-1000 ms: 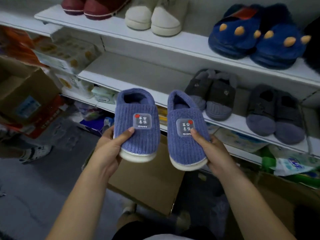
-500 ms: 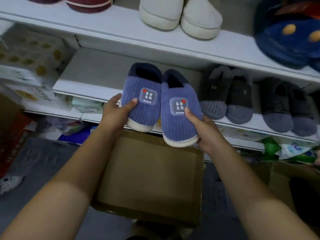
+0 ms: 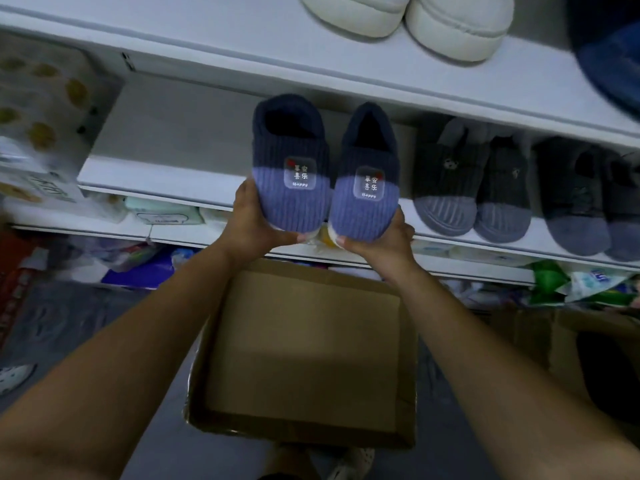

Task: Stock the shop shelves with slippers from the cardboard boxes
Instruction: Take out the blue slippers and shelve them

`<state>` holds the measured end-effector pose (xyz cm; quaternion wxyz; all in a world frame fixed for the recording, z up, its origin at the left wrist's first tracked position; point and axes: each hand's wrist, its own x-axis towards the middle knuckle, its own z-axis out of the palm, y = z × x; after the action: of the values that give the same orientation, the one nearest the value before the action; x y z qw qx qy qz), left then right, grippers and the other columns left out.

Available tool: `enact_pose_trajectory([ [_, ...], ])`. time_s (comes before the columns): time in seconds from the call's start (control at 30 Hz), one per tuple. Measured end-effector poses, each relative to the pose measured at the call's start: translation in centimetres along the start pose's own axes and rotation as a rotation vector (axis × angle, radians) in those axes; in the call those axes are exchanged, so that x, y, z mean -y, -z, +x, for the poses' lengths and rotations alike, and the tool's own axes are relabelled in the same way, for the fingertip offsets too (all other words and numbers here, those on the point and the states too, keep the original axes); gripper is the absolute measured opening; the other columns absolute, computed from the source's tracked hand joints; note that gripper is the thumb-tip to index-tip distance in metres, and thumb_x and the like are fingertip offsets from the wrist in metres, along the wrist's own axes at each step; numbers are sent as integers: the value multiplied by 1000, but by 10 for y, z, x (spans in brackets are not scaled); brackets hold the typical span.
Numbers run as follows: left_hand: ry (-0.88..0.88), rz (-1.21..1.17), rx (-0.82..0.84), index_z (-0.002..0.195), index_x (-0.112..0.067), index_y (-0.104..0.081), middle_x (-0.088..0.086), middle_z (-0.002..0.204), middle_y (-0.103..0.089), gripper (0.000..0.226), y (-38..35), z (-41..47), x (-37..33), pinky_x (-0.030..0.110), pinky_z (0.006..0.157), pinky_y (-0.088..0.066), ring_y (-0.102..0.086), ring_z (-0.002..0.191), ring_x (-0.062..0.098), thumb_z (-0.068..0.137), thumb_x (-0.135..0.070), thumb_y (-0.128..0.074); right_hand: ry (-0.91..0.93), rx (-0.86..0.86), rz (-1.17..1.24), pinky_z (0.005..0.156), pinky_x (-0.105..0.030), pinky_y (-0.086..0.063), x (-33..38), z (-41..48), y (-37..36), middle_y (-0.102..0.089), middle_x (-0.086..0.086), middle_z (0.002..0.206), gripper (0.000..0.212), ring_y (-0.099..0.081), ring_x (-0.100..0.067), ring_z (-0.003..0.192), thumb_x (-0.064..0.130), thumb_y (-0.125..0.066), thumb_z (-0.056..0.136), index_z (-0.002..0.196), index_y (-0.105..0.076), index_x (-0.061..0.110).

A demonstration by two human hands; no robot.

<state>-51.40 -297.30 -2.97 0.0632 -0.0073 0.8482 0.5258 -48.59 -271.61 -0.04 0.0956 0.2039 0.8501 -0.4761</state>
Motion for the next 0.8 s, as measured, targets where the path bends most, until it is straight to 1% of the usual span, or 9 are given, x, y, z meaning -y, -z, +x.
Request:
enact_pose_trajectory([
  [0.1, -48, 24, 34, 137, -30, -38, -5, 136, -49, 112, 4, 9, -4, 45, 100, -54, -52, 127, 16, 44, -53, -97, 58, -40, -41, 102, -28, -38, -1, 7, -3, -34, -3, 136, 108, -36, -11, 119, 40, -98, 57, 144, -34, 31],
  [0.23, -97, 69, 97, 137, -21, -45, -6, 134, -58, 109, 14, 40, -22, 26, 99, -52, -57, 119, 10, 45, -44, -98, 103, -108, -69, 105, -34, -47, 7, 25, -1, -45, -1, 132, 99, -50, -15, 118, 54, -95, 55, 138, -47, 27],
  [0.3, -88, 122, 90, 139, -17, -46, -6, 130, -60, 103, 15, 54, -28, 10, 88, -48, -56, 112, 8, 53, -36, -99, 132, -138, -87, 104, -41, -51, 13, 36, 0, -54, -1, 130, 98, -54, -20, 121, 65, -90, 49, 131, -53, 26],
  [0.33, -76, 157, 84, 140, -17, -46, -5, 127, -60, 98, 15, 59, -28, 9, 83, -45, -56, 110, 9, 59, -31, -98, 144, -142, -103, 104, -41, -51, 14, 41, 1, -57, -2, 130, 99, -54, -23, 123, 67, -88, 49, 131, -54, 24],
  [0.43, -59, 192, 96, 149, -19, -40, 0, 135, -62, 99, 12, 60, -24, 21, 90, -42, -58, 119, 19, 67, -30, -94, 170, -120, -187, 107, -29, -43, 15, 53, 0, -51, -9, 135, 96, -49, -26, 128, 54, -93, 60, 136, -53, 13],
  [0.53, -48, 179, 62, 157, -23, -29, -2, 143, -57, 106, 7, 53, -14, 19, 95, -39, -54, 125, 17, 72, -34, -91, 198, -104, -240, 100, -21, -38, 8, 60, -2, -49, -12, 134, 89, -47, -25, 126, 49, -93, 65, 135, -54, 9],
  [0.6, -36, 193, 81, 157, -24, -27, -2, 145, -56, 106, 6, 54, -12, 20, 98, -40, -54, 128, 21, 73, -37, -90, 188, -91, -286, 94, -15, -31, 3, 61, -2, -47, -13, 134, 83, -45, -25, 126, 46, -91, 69, 133, -54, 8],
  [0.73, 2, 273, 150, 156, -25, -28, 1, 143, -57, 104, 14, 60, -19, 26, 98, -43, -55, 127, 28, 73, -42, -89, 175, -32, -392, 94, -17, -32, 13, 61, 1, -48, -12, 134, 81, -45, -25, 126, 53, -88, 70, 132, -58, 12],
  [0.8, 20, 333, 164, 154, -24, -30, 4, 143, -57, 100, 15, 58, -29, 30, 97, -44, -56, 127, 30, 74, -44, -88, 148, 11, -440, 96, -20, -38, 24, 59, 8, -52, -12, 135, 85, -49, -26, 126, 59, -87, 67, 132, -60, 12],
])
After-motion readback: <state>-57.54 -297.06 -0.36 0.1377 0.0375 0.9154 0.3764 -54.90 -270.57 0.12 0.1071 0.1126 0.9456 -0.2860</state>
